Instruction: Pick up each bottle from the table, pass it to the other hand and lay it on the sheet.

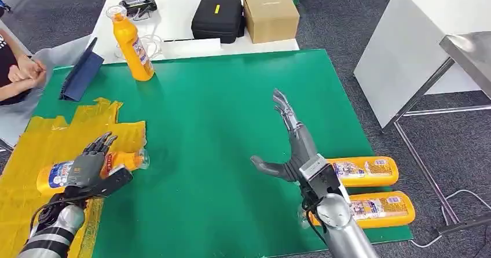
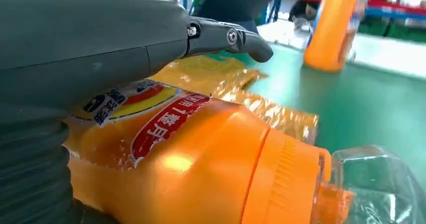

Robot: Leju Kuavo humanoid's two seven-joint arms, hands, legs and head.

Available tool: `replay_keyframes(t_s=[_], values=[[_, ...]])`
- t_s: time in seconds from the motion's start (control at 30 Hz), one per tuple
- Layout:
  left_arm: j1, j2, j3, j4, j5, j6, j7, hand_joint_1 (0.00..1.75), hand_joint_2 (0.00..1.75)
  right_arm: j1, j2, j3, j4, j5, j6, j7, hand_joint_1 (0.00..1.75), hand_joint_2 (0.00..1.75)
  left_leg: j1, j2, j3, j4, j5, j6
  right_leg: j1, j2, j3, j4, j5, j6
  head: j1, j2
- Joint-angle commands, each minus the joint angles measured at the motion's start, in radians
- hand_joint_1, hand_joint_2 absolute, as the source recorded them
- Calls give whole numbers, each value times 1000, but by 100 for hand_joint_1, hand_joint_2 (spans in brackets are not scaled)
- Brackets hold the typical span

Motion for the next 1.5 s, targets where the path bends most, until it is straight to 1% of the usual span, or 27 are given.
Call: replay_keyframes(t_s=[0.03,0.1,0.17,0.3,0.33,0.37,0.4,0.47,0.5,0.57,0.63,0.67,0.73,0.77,0.8,0.83,1.0,1.07,1.17,1.2,1.27,1.3,1.33,1.37,1.4,1.43,1.5], values=[[5,-69,76,-39,99,-44,-47,0,175,-34,-3,-9,69,3,-1,7,0,175,2,-2,3,0,-1,0,2,-1,4,-1,0,-2,0,0],[21,-78,94,-101,154,-66,-72,0,175,-30,-5,-11,69,7,-2,9,0,175,1,-1,1,0,0,0,1,-1,2,-1,0,-1,0,0],[53,-90,114,-211,202,-72,-78,0,175,-21,-6,-17,65,13,-7,11,0,175,1,-2,1,0,0,0,1,-1,2,-1,0,-1,0,0],[60,-96,122,-238,216,-75,-74,0,175,-17,-7,-18,63,17,-10,12,0,175,1,-2,3,0,-1,0,1,-1,4,-1,-1,-1,0,0],[74,-109,137,-293,276,-95,-106,0,175,-8,-8,-23,55,25,-17,14,0,175,1,-2,2,0,-1,0,1,-1,3,-1,0,-1,0,0],[94,-113,143,-372,322,-121,-112,0,175,3,-10,-30,47,28,-20,16,0,175,1,-2,3,0,-1,0,1,-1,4,-1,0,-2,0,0],[108,-112,145,-430,362,-156,-111,0,175,9,-11,-34,42,33,-23,16,0,175,1,-1,0,1,-1,0,1,-1,2,-1,0,-1,0,0],[137,-95,144,-531,414,-223,-107,0,175,22,-13,-41,31,43,-27,16,0,175,3,-3,2,2,-2,0,3,-1,4,-1,-1,-2,0,0],[145,-91,147,-560,418,-230,-107,0,175,25,-13,-44,28,43,-28,16,0,175,2,-3,0,2,-1,0,2,-2,2,0,-1,-1,0,0],[156,-87,148,-590,422,-241,-107,0,175,28,-13,-47,26,46,-29,16,0,175,2,-1,0,2,-2,0,2,-1,1,0,-1,-1,0,0],[156,-87,148,-590,422,-241,-107,0,175,28,-13,-47,26,46,-29,16,0,175,3,0,3,2,-3,-1,3,1,3,0,-2,-2,0,0],[158,-87,148,-590,422,-241,-107,0,175,28,-13,-47,26,46,-29,16,0,175,2,-1,1,1,-2,-1,2,0,2,0,-1,-1,0,0],[164,-85,144,-600,419,-248,-114,0,175,29,-12,-48,25,51,-30,17,0,175,3,-2,3,2,-3,-1,3,0,4,0,-1,-2,0,0],[167,-80,137,-606,398,-242,-115,0,175,30,-12,-49,24,54,-31,18,0,175,1,-1,1,1,-1,-1,2,0,2,-1,-1,-1,0,0],[169,-79,132,-607,389,-241,-112,0,175,30,-11,-49,23,55,-31,18,0,175,3,-2,4,2,-3,-1,3,0,5,0,-1,-3,0,0],[174,-77,126,-606,372,-236,-105,0,175,31,-11,-50,21,59,-31,19,0,175,1,-1,1,1,-1,-1,2,0,2,-1,0,-1,0,0],[182,-88,108,-569,339,-224,-96,0,175,30,-9,-49,27,71,-28,25,0,175,1,-2,2,0,-1,-1,1,-1,3,-1,-1,-1,0,0],[190,-104,112,-578,380,-245,-116,0,175,29,-11,-46,29,91,-31,31,0,175,1,-2,2,0,-1,0,1,-1,3,-1,-1,-1,0,0],[194,-108,109,-588,376,-242,-114,0,175,30,-12,-46,29,91,-32,31,0,175,2,-2,4,0,-2,-1,2,-1,5,-1,-1,-2,0,0],[195,-113,114,-596,417,-270,-118,0,175,30,-15,-46,28,106,-38,33,0,175,1,-2,2,0,-1,0,1,-1,3,-1,-1,-1,0,0],[216,-139,139,-647,582,-392,-149,0,175,24,-45,-24,24,230,-80,60,0,175,1,-2,2,0,-2,0,1,-1,3,-1,-1,-1,0,0],[228,-152,151,-678,633,-438,-149,0,175,8,-89,1,28,376,-114,106,0,175,1,-2,3,0,-2,-1,2,-1,4,-1,-1,-2,0,0],[241,-166,163,-711,719,-503,-149,0,175,-7,-133,24,31,481,-115,159,0,175,1,-1,2,1,-2,0,1,0,2,-1,-1,-1,0,0],[255,-178,170,-749,753,-528,-134,0,175,-22,-183,29,33,530,-98,184,0,175,2,0,2,2,-2,0,2,1,3,-1,-1,-1,0,0],[261,-186,172,-765,792,-553,-113,0,175,-36,-234,34,38,557,-68,197,0,175,1,0,0,1,-1,0,1,0,1,-1,0,0,0,0],[265,-193,170,-777,813,-563,-95,0,175,-48,-293,22,41,574,-41,201,0,175,1,-1,1,2,-2,0,1,0,2,-1,-1,-1,0,0],[269,-200,159,-780,825,-563,-76,0,175,-55,-389,-3,34,563,15,198,0,175,0,-2,0,2,-2,1,0,-1,2,-1,0,0,0,0]])
